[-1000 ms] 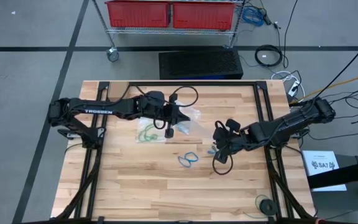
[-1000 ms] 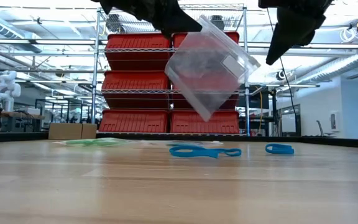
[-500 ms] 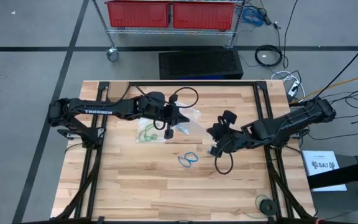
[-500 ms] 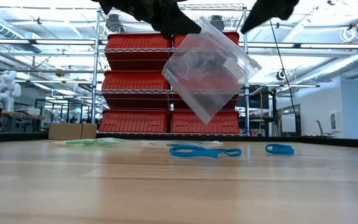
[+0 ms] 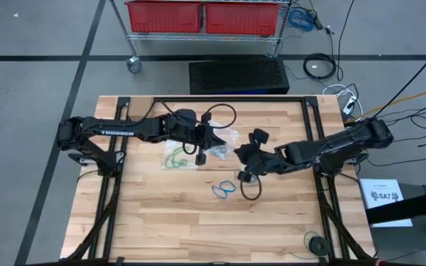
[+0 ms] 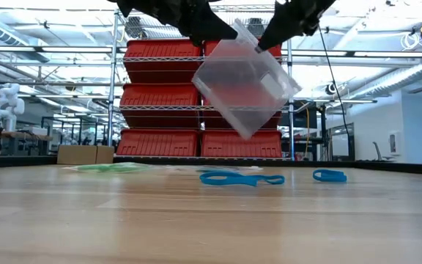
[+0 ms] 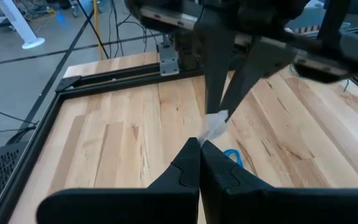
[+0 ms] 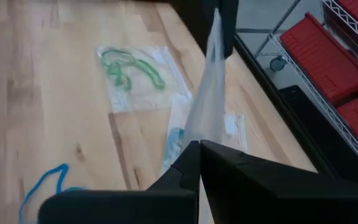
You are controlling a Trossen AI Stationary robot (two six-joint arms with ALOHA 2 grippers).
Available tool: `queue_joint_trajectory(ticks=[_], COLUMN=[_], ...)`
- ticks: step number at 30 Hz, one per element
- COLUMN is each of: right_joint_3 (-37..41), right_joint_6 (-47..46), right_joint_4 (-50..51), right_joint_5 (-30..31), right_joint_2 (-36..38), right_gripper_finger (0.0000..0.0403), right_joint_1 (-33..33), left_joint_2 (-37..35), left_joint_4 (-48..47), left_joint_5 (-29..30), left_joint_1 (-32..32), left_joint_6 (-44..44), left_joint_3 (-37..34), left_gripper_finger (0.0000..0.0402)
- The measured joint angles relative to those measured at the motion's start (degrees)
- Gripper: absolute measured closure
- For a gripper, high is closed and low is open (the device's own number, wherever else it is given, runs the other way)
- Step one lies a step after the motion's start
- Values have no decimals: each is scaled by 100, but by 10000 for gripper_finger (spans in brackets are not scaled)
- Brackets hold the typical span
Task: Sort rubber bands
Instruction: Open the right transparent zip bag
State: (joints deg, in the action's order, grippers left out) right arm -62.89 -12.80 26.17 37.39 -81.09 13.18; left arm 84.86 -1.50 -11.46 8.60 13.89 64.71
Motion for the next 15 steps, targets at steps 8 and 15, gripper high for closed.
queue_joint_trajectory(ticks=[8,15], right_joint_3=[0,0], right_joint_6=[63,-54], right_joint_4=[-327,-281], right_joint_5=[274,779], right_joint_2=[-151,-160], right_gripper_finger=[403,403], right_joint_1=[-154,-142], left_joint_2=[2,2], left_joint_4=[-5,-22], left_joint_5=[0,27], left_joint_1=[-8,-54], left_joint_6=[-55,-151], left_joint_3=[0,0], left_gripper_finger=[401,401])
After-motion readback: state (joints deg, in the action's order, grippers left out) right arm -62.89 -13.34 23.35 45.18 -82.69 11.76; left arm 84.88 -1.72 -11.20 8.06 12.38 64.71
